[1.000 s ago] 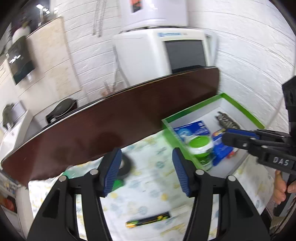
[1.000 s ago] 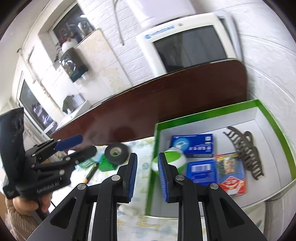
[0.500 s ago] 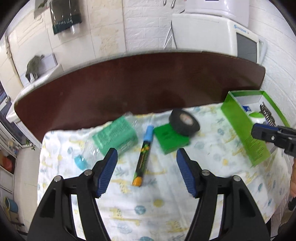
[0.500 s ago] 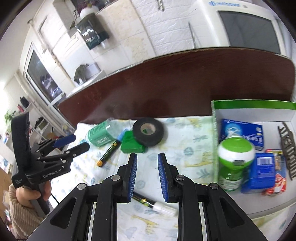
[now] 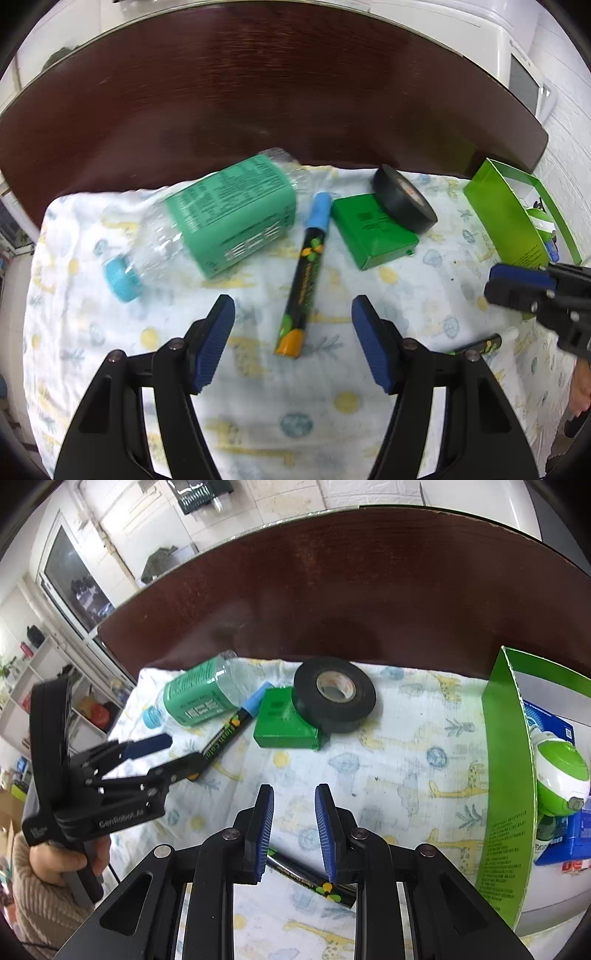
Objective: Organize rigid objects
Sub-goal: 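Grasp the black yellow-capped marker with the right gripper while the left grasps the blue-capped marker, then carry both markers toward the green box with both grippers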
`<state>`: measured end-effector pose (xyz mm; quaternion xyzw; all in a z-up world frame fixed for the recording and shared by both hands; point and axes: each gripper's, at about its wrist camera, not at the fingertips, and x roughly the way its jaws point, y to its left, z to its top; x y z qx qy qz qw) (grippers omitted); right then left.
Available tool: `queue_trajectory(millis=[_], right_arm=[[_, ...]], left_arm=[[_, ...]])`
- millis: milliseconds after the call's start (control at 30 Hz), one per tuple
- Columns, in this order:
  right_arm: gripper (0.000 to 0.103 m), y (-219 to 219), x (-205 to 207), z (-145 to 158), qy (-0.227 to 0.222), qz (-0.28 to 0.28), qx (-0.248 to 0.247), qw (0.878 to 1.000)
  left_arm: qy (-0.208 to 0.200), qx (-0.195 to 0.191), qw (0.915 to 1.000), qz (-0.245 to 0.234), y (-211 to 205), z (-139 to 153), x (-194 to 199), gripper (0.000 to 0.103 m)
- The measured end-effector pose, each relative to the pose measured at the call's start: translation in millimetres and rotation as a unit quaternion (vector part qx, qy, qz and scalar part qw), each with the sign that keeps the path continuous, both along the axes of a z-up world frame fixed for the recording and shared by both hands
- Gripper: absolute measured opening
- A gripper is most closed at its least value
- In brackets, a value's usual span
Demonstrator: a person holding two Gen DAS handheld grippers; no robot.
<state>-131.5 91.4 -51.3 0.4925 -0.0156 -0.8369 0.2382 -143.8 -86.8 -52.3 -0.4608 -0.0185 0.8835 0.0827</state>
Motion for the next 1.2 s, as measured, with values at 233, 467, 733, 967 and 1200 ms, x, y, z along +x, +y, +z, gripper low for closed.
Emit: queue_trajectory(millis=[233, 467, 733, 967, 1200], right_arm=[[0.069, -1.1, 38.3, -20.0, 0.041, 0.097, 0.115, 0.988], [0.050, 2.1, 29.8, -43.2, 0.025, 0.095, 0.157, 0.983], [0.017, 10.6, 28.4, -22.9, -0.011, 0.049, 0.075, 0.996], [0.017, 0.1, 30.2, -13.6, -0.015, 0.025, 0.065, 0.997], [0.017, -0.1, 29.7, -15.9, -0.011, 0.021, 0.078, 0.997]], left_arm=[[-0.019, -0.011, 0.9996, -0.017, 13.0, -14.7, -31.3, 0.050], [-0.023, -0.039, 0.9990, -0.004, 20.2, -19.3, -45.2, 0.030], [-0.037, -0.047, 0.9963, -0.062, 29.2, -15.0, 5.2, 0.014], [-0.040, -0.041, 0.9968, -0.056, 26.2, -14.5, 32.8, 0.014], [-0.028, -0.071, 0.9962, -0.043, 41.8, -19.5, 24.6, 0.039]])
